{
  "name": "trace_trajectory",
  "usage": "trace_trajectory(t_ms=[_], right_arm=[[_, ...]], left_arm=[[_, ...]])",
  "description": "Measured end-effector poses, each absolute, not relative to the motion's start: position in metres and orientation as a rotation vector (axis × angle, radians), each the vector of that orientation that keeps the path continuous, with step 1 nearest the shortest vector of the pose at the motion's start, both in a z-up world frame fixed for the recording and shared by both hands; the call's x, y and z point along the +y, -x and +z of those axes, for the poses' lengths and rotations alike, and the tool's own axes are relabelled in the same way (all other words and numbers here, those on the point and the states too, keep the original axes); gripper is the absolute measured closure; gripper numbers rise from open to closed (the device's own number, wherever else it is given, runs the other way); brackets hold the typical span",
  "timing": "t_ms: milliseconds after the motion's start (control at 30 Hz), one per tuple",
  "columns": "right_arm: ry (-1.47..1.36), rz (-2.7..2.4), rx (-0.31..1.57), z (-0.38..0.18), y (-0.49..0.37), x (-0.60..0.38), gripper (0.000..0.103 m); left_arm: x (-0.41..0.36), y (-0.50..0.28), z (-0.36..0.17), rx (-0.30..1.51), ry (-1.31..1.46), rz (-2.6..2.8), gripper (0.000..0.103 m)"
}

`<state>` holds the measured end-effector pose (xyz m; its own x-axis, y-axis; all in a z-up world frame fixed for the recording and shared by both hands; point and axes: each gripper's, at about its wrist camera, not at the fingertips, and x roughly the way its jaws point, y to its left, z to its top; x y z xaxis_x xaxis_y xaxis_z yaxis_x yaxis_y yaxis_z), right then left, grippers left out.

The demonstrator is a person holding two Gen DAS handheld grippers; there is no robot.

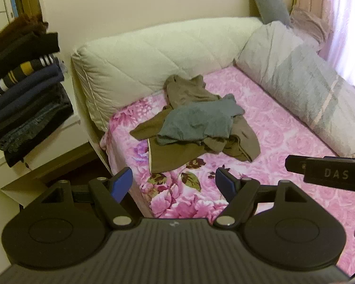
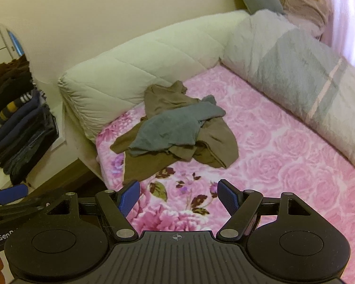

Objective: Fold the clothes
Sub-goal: 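Lower both tools to the pile and close both on the grey-green T-shirt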

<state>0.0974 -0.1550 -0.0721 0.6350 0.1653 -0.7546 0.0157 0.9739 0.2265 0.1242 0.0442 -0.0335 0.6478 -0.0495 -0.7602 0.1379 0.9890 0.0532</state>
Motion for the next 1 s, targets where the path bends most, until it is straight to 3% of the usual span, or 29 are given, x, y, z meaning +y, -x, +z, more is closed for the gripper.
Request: trace_trajectory(t_ms=[733, 900, 933, 967, 1000], right_arm=[[-0.370, -0.022, 1.002, -0.150, -0.275, -0.175, 0.028], [-0.361, -0.034, 1.030, -0.176, -0.322, -0.170, 0.029], [-0.358, -0.035, 1.035, -0.182, -0.331, -0.170, 0.031], [-0.361, -0.030, 1.045, -0.189, -0.339, -0.170, 0.047], [-0.363, -0.026, 1.054, -0.195, -0.346, -0.170, 0.052]], left_arm=[[0.060, -0.338, -0.123, 1.007, -0.162, -0.272, 0.032], [0.061, -0.386, -0.156, 1.038, -0.171, -0.318, 0.039], [0.061, -0.395, -0.164, 1.049, -0.167, -0.319, 0.040], [0.062, -0.405, -0.173, 1.059, -0.164, -0.327, 0.042], [0.063, -0.413, -0.180, 1.069, -0.160, -0.331, 0.043]])
